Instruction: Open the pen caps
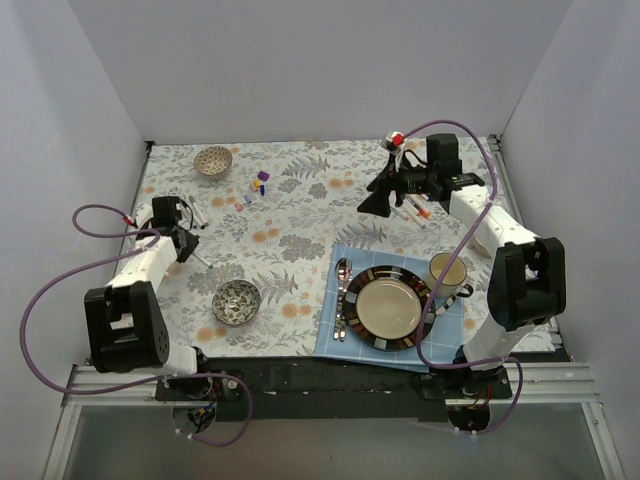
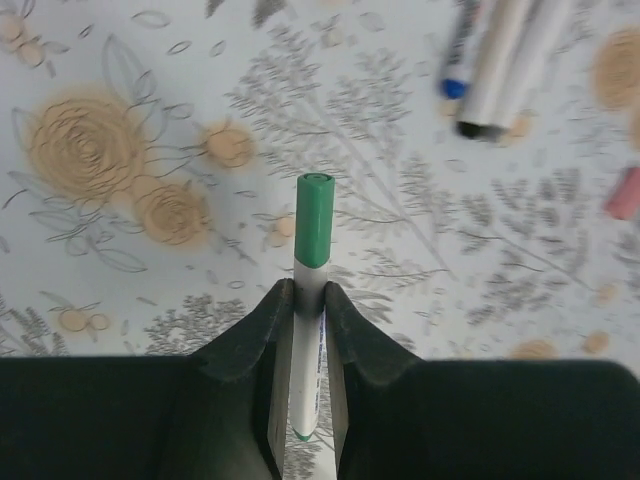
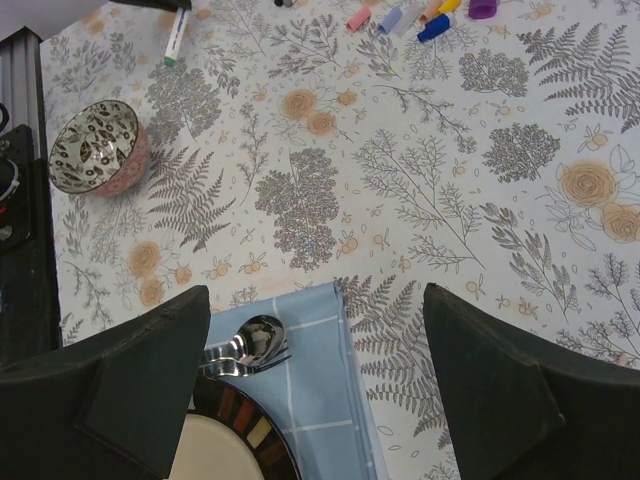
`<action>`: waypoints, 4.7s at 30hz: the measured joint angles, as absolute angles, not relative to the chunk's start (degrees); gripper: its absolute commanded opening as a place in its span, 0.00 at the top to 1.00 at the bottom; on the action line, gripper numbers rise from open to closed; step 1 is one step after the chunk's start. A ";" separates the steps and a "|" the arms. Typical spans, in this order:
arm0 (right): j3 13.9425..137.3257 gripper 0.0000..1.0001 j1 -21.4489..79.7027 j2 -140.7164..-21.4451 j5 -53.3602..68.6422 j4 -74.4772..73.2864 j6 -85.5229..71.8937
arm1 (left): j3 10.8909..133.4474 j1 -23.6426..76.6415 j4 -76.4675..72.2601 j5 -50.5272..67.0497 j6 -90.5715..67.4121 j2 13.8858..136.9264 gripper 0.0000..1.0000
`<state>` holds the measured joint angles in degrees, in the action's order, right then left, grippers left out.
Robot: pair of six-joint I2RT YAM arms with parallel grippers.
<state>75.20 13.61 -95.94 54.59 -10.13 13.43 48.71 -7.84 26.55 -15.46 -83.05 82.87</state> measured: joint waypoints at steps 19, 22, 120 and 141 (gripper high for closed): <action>77.76 0.13 20.27 -103.79 66.92 -11.97 15.57 | 39.35 10.15 -15.29 18.98 -83.85 71.64 1.00; 70.87 0.02 21.30 -102.76 67.42 -4.91 6.42 | 35.35 15.62 -23.68 19.46 -86.87 71.83 1.00; 75.31 0.99 35.75 -110.89 64.42 -3.73 -2.31 | 65.87 2.02 -26.85 32.62 -76.34 85.23 1.00; 85.67 0.99 15.90 -116.01 17.45 -23.97 26.17 | 80.42 2.00 17.32 6.59 -76.62 112.49 1.00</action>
<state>85.67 15.90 -116.01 17.45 -23.97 26.17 80.42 2.00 17.32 6.59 -76.62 112.49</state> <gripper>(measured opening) 0.121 0.143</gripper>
